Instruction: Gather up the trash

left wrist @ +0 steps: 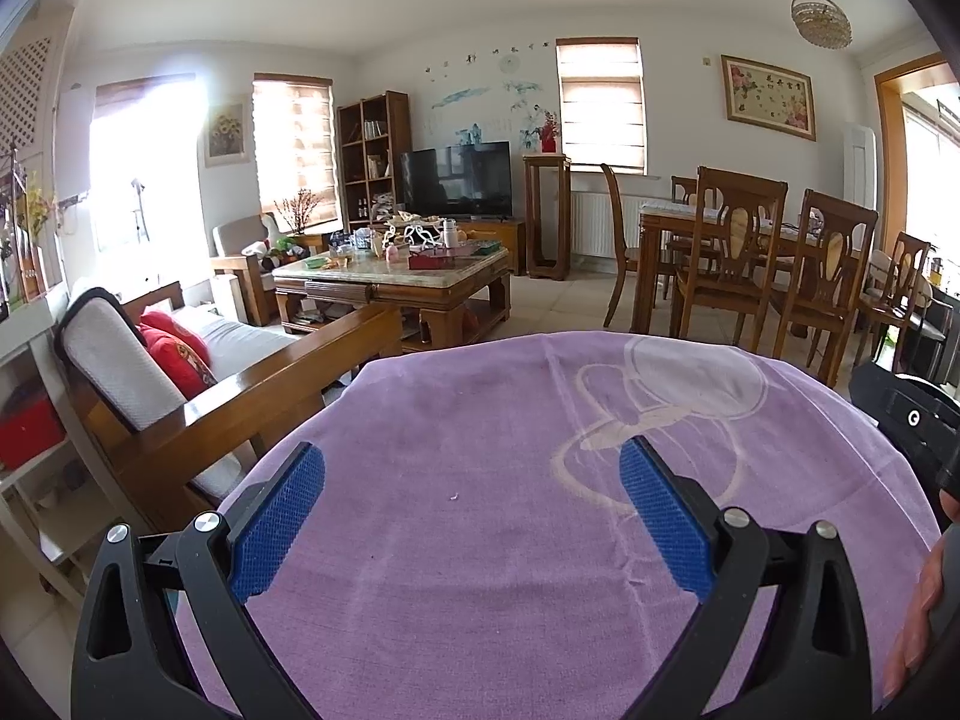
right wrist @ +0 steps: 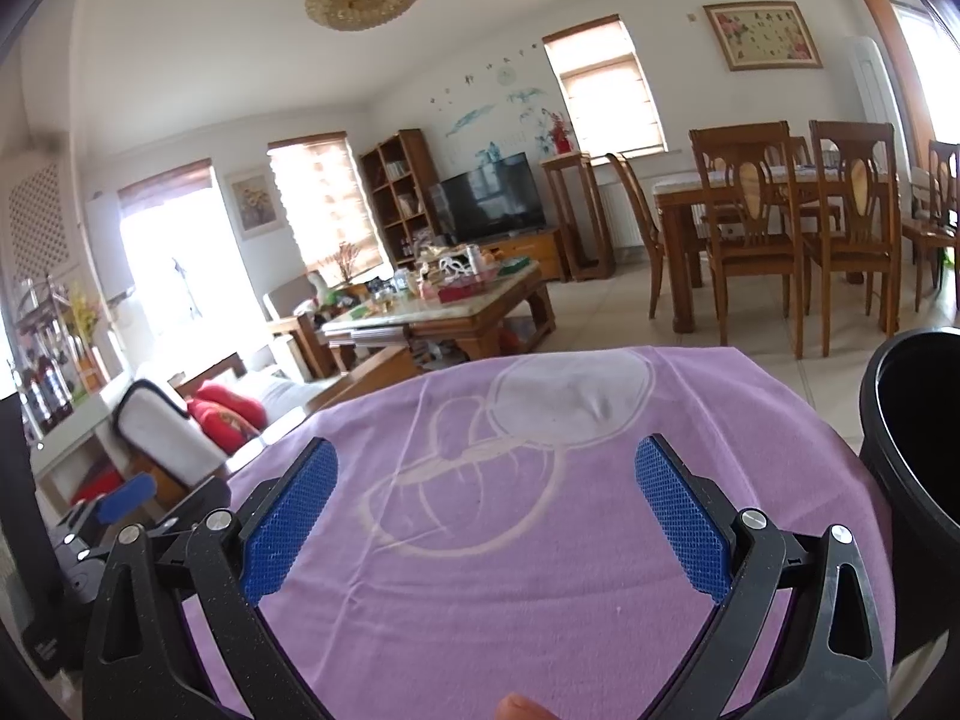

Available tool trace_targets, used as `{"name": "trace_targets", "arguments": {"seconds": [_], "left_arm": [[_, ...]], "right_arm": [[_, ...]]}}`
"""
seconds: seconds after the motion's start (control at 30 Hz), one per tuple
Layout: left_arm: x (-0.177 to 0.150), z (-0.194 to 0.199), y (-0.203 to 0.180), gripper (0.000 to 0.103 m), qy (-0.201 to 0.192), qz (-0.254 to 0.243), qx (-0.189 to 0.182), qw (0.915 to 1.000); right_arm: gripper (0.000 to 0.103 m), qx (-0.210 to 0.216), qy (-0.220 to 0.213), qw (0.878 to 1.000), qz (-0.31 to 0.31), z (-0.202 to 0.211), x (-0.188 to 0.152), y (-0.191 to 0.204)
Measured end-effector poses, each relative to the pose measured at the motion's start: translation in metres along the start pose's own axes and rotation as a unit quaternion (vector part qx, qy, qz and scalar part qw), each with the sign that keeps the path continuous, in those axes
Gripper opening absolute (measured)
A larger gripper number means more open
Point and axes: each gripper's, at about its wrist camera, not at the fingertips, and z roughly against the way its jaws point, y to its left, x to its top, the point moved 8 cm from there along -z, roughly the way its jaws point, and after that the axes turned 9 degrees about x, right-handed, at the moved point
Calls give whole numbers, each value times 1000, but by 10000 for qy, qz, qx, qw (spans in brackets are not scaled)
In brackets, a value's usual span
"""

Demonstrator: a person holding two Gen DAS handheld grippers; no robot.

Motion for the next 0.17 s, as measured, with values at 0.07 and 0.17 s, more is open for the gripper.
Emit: {"name": "trace_targets", "arguments": {"seconds": [0.07, 0.17], "left_arm": [[0, 0, -1, 98, -3, -17, -19, 10000], [0, 1, 0, 98, -8, -25, -22, 10000]], "right_arm": [[98, -2, 1, 10000, 0, 0, 0, 0], [98, 0, 0, 10000, -8, 0, -1, 1]]}}
